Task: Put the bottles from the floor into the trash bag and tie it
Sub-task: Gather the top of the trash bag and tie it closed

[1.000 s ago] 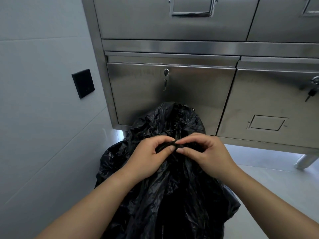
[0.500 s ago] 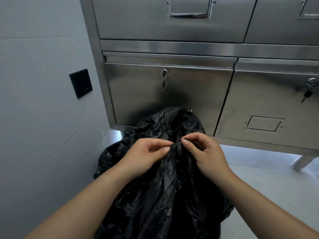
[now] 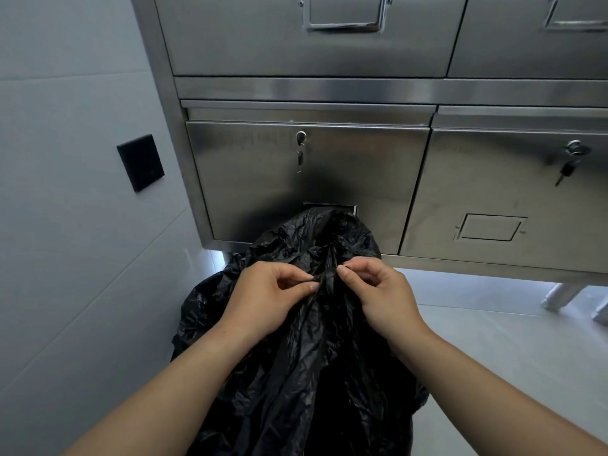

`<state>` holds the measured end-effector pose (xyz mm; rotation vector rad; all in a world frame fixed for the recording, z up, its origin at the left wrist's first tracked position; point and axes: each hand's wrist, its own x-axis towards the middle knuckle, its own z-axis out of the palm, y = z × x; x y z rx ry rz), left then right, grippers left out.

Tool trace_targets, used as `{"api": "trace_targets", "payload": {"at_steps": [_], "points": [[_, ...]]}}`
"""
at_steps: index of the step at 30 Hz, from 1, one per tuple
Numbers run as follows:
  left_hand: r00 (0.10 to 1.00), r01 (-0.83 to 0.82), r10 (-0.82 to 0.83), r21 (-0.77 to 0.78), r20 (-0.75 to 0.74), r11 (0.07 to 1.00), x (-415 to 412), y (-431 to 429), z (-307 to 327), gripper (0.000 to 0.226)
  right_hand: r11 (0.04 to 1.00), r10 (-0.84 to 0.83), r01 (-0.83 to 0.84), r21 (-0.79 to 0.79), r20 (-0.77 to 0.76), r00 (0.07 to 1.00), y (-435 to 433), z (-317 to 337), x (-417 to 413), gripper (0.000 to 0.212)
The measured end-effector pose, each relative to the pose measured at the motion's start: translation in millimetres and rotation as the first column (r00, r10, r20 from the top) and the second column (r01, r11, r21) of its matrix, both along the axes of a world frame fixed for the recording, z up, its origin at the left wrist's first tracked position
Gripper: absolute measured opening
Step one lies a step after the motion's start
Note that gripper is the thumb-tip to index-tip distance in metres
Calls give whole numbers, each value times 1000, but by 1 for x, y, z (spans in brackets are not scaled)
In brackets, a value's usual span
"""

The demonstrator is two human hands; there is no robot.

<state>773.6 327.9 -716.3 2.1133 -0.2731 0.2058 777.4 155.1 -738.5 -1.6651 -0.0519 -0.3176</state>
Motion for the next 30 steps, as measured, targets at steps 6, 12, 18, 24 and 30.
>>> {"api": "trace_targets", "payload": {"at_steps": [6, 12, 18, 24, 30], "points": [[997, -48, 49, -16, 60, 999, 10, 24, 1, 27, 976, -65, 93, 199, -141, 988, -8, -1, 2, 12], [996, -79, 80, -3, 33, 997, 12, 41, -14, 27, 967, -82, 131, 221, -218, 973, -17, -4, -3, 13], [998, 31, -21, -149, 66, 988, 4, 29, -12, 11, 981, -159, 166, -102, 74, 985, -20, 21, -12, 10], [983, 23, 50, -390, 175, 920, -2, 9, 9, 14, 995, -94, 99, -20, 175, 980, -4, 36, -17, 13], [965, 168, -64, -413, 253, 895, -8, 1, 24, 11, 979, -39, 24, 201, 72, 997, 1, 39, -11, 14]]}}
